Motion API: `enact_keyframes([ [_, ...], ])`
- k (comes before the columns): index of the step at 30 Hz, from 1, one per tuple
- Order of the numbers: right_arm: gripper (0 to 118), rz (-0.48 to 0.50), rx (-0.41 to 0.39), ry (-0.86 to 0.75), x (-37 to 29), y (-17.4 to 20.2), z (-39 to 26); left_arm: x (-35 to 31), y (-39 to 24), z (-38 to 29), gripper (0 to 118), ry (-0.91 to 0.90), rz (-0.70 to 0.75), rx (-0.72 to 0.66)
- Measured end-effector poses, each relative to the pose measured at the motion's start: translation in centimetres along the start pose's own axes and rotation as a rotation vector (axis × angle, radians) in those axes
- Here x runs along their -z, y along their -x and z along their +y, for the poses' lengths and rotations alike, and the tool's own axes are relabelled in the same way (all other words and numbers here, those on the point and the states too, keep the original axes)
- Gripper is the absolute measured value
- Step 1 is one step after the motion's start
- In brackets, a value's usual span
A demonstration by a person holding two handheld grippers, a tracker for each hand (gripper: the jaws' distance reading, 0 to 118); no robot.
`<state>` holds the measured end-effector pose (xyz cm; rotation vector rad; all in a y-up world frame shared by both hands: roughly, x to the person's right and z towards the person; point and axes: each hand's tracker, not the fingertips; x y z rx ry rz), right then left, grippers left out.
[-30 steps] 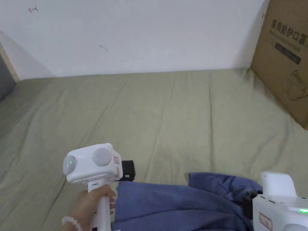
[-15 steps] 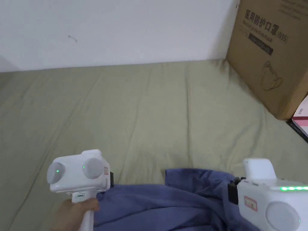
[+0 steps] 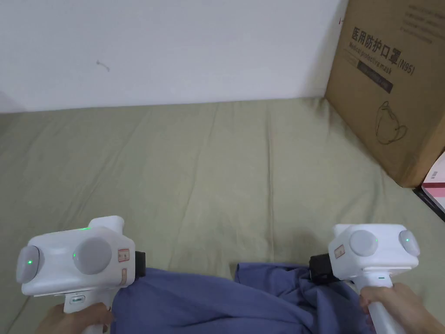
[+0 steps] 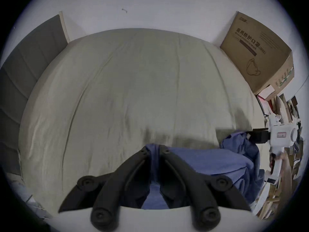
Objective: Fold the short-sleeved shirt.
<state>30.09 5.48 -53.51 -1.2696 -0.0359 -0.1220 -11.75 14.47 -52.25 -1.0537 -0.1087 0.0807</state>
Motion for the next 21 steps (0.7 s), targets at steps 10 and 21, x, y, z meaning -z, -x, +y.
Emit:
enact_keyframes([
  [10,3,-0.063,-0.027,-0.136,-5.1,1.1,0.8,-2.5,0.6,-0.8,8,-0.002,0.016,0.031],
  [21,3,-0.037,0.057,-0.525,-27.1,-0.6,1.6,-17.6,3.4,2.3,8,-0.317,0.155,0.070],
])
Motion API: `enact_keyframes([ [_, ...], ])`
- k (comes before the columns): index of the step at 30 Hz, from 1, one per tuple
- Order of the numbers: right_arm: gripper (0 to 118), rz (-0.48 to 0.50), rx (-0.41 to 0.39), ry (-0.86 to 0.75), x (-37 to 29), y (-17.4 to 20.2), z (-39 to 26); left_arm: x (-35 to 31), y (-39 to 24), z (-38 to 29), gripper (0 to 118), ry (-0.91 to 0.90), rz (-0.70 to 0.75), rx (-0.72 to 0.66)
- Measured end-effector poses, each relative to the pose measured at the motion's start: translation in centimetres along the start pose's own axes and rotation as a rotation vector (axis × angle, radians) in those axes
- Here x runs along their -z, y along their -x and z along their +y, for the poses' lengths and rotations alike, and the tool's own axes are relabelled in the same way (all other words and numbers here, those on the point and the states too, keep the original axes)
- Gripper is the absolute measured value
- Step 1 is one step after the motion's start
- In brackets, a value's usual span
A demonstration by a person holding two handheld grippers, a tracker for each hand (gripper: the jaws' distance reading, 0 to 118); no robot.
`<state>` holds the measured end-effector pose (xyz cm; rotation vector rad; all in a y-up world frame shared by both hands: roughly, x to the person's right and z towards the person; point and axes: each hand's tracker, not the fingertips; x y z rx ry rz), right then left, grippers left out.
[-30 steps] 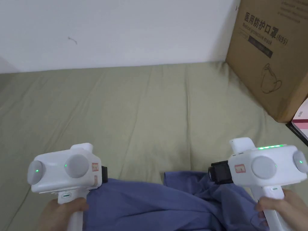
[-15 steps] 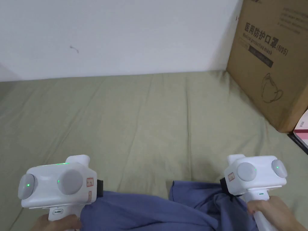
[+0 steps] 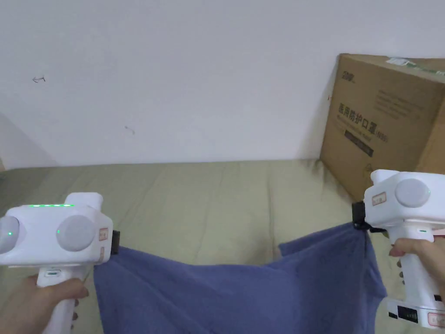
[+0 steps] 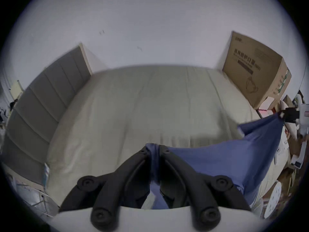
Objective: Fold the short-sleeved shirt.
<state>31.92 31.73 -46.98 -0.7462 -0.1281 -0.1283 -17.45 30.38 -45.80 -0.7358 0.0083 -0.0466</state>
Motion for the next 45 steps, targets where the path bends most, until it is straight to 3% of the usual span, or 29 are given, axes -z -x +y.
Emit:
enact_keyframes([
  [5,3,0.006,0.052,-0.174,-9.2,-1.1,3.1,-7.4,3.1,3.0,8,-0.140,0.073,-0.030],
  [8,3,0.026,0.068,-0.198,-12.5,-1.1,3.9,-10.6,4.1,4.1,8,-0.189,0.098,-0.046],
  [16,3,0.059,0.111,-0.291,-15.9,0.5,5.9,-15.1,4.7,7.7,8,-0.286,0.152,-0.038],
  [20,3,0.019,0.100,-0.318,-15.5,1.6,10.4,-15.2,3.9,13.1,8,-0.326,0.189,-0.003],
  [22,3,0.044,0.144,-0.350,-15.9,1.8,13.0,-15.6,3.6,15.6,8,-0.374,0.195,-0.006],
  [25,3,0.029,0.109,-0.399,-16.4,2.4,17.7,-15.6,3.4,20.2,8,-0.399,0.224,0.005],
  [29,3,0.077,0.210,-0.466,-17.7,2.4,24.6,-16.0,3.9,26.1,8,-0.454,0.212,-0.047],
  [35,3,0.032,0.197,-0.583,-20.2,3.8,33.9,-16.7,3.8,34.3,7,-0.603,0.256,-0.091],
  [38,3,0.046,0.225,-0.623,-21.3,4.3,36.0,-16.3,3.7,36.6,7,-0.671,0.244,-0.070],
  [41,3,-0.001,0.158,-0.635,-21.0,4.8,36.4,-14.8,3.8,38.1,8,-0.678,0.262,-0.063],
  [45,3,-0.008,0.150,-0.632,-19.9,6.6,33.4,-11.9,4.2,37.3,8,-0.704,0.265,-0.085],
])
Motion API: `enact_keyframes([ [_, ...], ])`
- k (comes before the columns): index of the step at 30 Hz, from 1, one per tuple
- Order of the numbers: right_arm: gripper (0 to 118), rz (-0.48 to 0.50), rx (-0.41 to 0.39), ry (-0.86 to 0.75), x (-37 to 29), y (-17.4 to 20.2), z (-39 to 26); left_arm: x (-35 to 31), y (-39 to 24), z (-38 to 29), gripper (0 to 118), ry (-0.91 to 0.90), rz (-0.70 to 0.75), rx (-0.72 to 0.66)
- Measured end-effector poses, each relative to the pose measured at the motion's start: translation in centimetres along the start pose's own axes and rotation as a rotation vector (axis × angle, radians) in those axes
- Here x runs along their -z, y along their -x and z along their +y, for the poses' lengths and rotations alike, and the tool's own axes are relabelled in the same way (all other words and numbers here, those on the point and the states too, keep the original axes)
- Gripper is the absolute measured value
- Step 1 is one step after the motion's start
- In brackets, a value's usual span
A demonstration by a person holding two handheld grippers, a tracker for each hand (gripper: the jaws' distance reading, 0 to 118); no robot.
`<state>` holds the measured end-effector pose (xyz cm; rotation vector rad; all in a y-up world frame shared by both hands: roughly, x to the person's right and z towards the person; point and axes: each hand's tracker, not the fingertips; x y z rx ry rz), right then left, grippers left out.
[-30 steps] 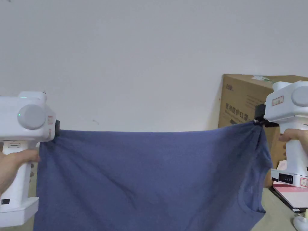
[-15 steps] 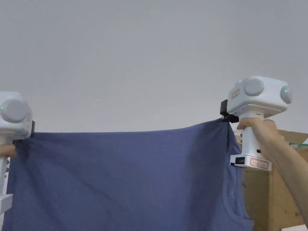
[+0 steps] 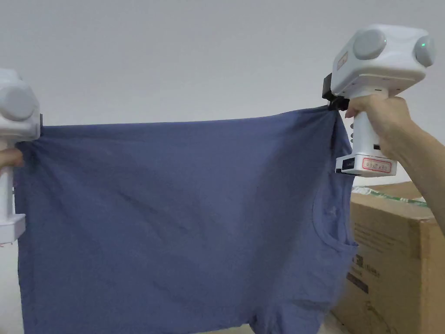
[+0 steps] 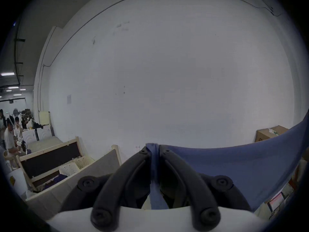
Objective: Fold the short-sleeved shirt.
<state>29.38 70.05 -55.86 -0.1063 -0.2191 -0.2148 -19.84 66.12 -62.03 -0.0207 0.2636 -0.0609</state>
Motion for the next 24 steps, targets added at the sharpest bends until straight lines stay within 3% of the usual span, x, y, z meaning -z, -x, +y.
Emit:
enact_keyframes([
  [8,3,-0.005,-0.055,0.224,8.8,-1.2,-12.5,3.4,-1.0,-15.5,8,0.086,0.021,0.071],
  [11,3,-0.032,-0.106,0.359,12.9,-2.0,-20.5,5.6,-1.9,-24.4,8,0.306,0.000,0.103],
  [14,3,-0.029,-0.086,0.517,16.4,-3.2,-29.3,6.6,-2.7,-33.5,8,0.453,0.015,0.110],
  [16,3,-0.056,-0.102,0.566,16.7,-3.9,-35.7,5.8,-3.4,-39.3,8,0.459,0.050,0.123],
  [17,3,-0.108,-0.143,0.586,17.0,-4.1,-38.1,5.5,-3.7,-41.4,8,0.497,0.049,0.196],
  [18,3,-0.101,-0.165,0.622,16.3,-4.3,-41.1,5.1,-3.8,-43.7,8,0.531,0.057,0.225],
  [22,3,-0.065,-0.116,0.774,14.2,-6.9,-49.5,4.3,-2.5,-50.0,8,0.665,0.027,0.312],
  [24,3,-0.070,-0.096,0.821,12.4,-8.2,-52.4,2.5,-1.1,-51.2,8,0.690,0.032,0.191],
])
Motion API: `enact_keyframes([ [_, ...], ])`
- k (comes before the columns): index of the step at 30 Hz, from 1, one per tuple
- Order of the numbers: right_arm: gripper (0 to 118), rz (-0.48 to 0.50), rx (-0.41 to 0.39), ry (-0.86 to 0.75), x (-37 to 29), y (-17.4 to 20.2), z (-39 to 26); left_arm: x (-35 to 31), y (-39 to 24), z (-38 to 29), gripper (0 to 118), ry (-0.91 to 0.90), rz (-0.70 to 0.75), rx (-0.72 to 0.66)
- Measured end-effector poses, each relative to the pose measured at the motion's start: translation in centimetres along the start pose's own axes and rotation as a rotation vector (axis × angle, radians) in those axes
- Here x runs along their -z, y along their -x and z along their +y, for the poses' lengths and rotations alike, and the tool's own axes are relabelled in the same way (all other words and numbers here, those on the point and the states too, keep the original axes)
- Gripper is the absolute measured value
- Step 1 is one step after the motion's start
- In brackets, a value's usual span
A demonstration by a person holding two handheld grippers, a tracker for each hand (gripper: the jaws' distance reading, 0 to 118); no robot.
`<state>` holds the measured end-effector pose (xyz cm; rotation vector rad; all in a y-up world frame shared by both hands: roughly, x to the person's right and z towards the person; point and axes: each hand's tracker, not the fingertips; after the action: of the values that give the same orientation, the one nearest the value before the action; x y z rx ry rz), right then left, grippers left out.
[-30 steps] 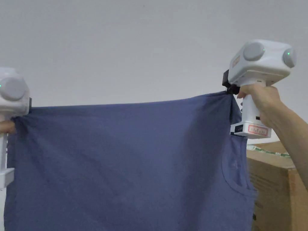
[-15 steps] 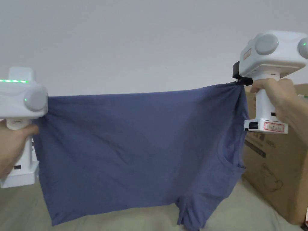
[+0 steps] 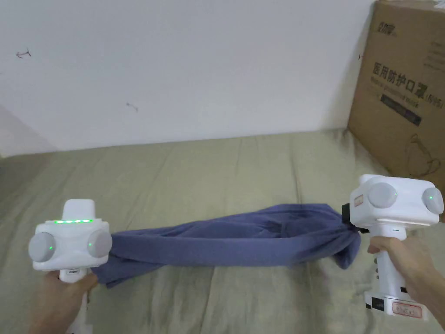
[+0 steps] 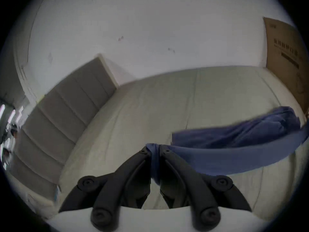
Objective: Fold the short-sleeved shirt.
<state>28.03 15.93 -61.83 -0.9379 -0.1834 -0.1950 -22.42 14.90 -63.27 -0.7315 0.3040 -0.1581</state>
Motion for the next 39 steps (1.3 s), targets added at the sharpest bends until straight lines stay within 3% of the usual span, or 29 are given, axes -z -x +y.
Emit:
enact_keyframes([
  [2,3,-0.014,-0.009,0.036,-0.1,-0.7,-3.5,-0.9,1.1,-2.2,8,0.040,-0.041,-0.082],
  [6,3,0.025,0.023,0.080,-3.0,-2.8,-9.7,-4.4,2.4,-6.9,8,0.080,-0.054,-0.038],
  [10,3,0.004,-0.053,0.082,-8.0,-4.6,-15.5,-9.7,4.2,-12.7,8,0.077,-0.103,0.051],
  [14,3,0.038,-0.002,0.087,-13.0,-7.4,-21.1,-14.3,6.5,-18.6,8,0.135,-0.142,0.058],
  [19,3,0.029,-0.033,0.139,-17.1,-9.6,-28.3,-19.5,9.0,-25.2,8,0.209,-0.173,0.125],
  [22,3,0.044,-0.014,0.142,-19.6,-10.2,-31.4,-22.7,10.1,-28.1,8,0.211,-0.172,0.138],
  [27,3,0.034,-0.076,0.108,-21.4,-9.8,-33.3,-25.2,10.9,-30.1,9,0.186,-0.162,0.140],
  [28,4,0.038,-0.079,0.106,-21.4,-9.7,-33.1,-25.3,10.9,-30.0,19,0.188,-0.166,0.123],
  [29,8,0.034,-0.080,0.103,-21.6,-9.4,-33.1,-25.5,11.0,-30.0,36,0.190,-0.153,0.100],
  [30,19,0.024,-0.082,0.095,-21.7,-9.4,-33.0,-25.8,11.2,-30.0,60,0.192,-0.153,0.089],
  [31,46,0.021,-0.094,0.078,-22.1,-9.1,-33.0,-26.2,11.4,-29.9,89,0.197,-0.164,0.080],
  [32,67,0.021,-0.109,0.058,-22.5,-8.8,-33.0,-26.6,11.6,-30.0,103,0.189,-0.190,0.062],
  [33,82,0.020,-0.122,0.048,-22.9,-8.5,-33.1,-27.3,11.7,-30.0,105,0.176,-0.211,0.057],
  [36,84,0.063,-0.156,0.014,-24.2,-7.6,-33.2,-29.1,12.2,-30.1,100,0.171,-0.249,0.049],
  [37,80,0.074,-0.159,0.010,-24.4,-7.1,-33.4,-29.6,12.4,-30.4,85,0.171,-0.268,0.040],
  [38,67,0.085,-0.157,-0.003,-24.6,-6.8,-33.6,-29.9,12.5,-30.6,47,0.172,-0.281,0.028],
  [39,41,0.106,-0.161,-0.014,-24.9,-6.3,-33.8,-30.2,12.6,-31.0,14,0.191,-0.287,0.011],
])
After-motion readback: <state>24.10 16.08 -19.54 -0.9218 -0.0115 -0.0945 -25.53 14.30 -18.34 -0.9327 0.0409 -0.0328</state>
